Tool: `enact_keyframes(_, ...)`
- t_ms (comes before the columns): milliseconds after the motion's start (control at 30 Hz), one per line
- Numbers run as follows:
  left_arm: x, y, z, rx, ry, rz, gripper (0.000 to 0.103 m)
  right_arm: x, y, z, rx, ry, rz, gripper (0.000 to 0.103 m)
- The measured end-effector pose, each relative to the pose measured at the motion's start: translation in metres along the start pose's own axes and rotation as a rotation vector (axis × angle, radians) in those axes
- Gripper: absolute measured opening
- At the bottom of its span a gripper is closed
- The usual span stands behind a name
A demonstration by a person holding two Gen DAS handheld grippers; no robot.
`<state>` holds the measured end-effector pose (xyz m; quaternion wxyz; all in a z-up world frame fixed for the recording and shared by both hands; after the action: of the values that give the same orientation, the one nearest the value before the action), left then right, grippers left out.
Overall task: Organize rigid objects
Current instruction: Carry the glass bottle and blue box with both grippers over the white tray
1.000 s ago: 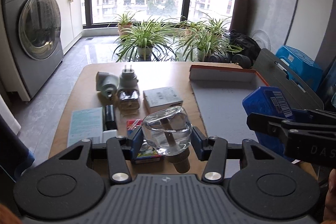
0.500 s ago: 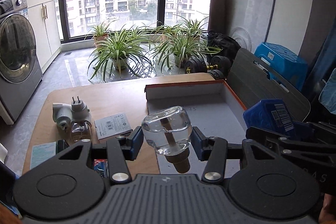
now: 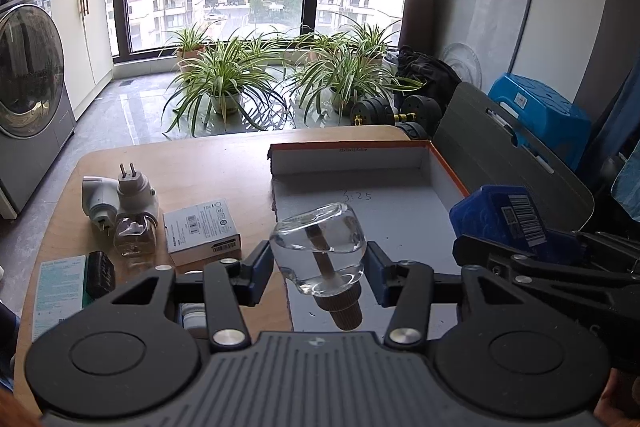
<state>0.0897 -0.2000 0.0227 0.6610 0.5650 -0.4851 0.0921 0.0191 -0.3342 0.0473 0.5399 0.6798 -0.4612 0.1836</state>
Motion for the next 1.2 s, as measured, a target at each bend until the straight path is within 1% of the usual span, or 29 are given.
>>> enact_keyframes(667,-0.003,-0.02,-0.014,-0.017,0.043,-0.032,0.05,0.003,-0.032,-0.009,-0.029,0.035,-0.048,0.073)
enact_keyframes(933,-0.004,-0.028,-0.018,-0.015,0.049,-0.045,0.05,0.01,-0.045,-0.012,-0.047,0.039,-0.055,0.073)
enact_keyframes(1200,-0.004,-0.038,-0.015,-0.02,0.04,-0.058,0.05,0.014,-0.058,-0.005,-0.072,0.049,-0.064,0.073)
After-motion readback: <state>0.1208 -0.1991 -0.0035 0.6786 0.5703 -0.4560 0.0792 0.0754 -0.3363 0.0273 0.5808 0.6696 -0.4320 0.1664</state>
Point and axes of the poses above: each gripper's, at about its wrist camera, not at the fingertips, and y roughly against the way its jaws point, z to its right, x to its top, the point moved 4 cm from there along -y, roughly the way its jaws point, and after that the axes turned 13 degrees about -y, right-handed, at the moved point
